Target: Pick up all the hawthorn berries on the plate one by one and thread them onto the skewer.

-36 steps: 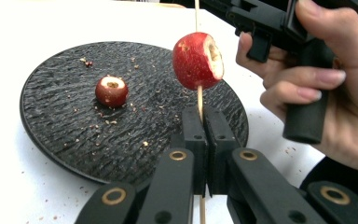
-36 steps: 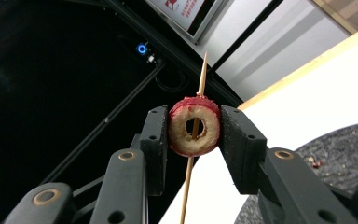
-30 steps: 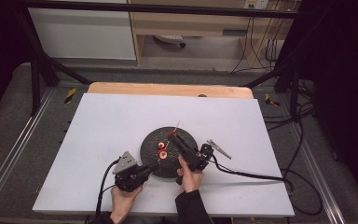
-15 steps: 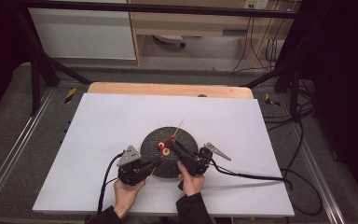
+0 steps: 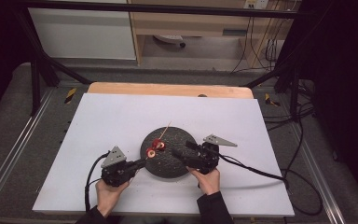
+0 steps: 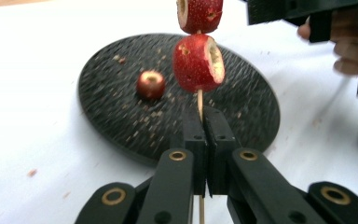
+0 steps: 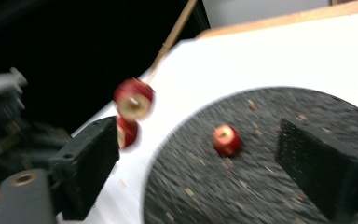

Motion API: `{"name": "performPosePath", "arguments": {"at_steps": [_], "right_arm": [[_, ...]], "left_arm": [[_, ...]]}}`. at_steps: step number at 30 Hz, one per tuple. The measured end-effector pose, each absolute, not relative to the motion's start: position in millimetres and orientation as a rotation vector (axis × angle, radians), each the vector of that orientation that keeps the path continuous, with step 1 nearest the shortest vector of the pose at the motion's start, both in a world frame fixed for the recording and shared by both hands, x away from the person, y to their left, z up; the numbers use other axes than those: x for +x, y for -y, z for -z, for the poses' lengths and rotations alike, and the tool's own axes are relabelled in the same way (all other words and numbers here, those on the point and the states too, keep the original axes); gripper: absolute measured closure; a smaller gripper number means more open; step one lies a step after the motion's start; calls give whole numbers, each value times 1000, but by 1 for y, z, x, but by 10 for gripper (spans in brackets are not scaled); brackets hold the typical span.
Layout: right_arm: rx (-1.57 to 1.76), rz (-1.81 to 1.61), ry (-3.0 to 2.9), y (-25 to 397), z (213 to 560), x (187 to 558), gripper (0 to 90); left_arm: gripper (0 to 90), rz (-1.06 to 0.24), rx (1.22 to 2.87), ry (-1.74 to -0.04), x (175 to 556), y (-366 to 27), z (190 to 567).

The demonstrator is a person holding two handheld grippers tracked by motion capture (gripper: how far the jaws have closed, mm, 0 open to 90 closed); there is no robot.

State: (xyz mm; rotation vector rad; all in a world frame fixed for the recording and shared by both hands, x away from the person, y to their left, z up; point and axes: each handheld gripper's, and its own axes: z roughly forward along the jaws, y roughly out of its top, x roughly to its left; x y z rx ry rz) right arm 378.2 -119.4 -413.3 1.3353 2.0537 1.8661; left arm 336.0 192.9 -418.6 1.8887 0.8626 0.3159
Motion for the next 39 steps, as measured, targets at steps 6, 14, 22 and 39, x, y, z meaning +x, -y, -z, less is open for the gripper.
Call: {"name": "performPosePath", "arguments": {"at_steps": [6,14,22,39], "right_arm": [[1279,-1600,-2253,127,412,384,67],[1110,-1285,-2441,117,403,389,49],[967,-1099,-2549,93,384,399,81],[925,-923,-2673,46,381,444,128]], "left_arm": [[880,-343,1938,-868,331,-213,421],[880,-337,1957,-874,322,-243,423],[880,-356,1972,-891,319,-258,425],[879,-337,1961,-889,313,-274,430]]}}
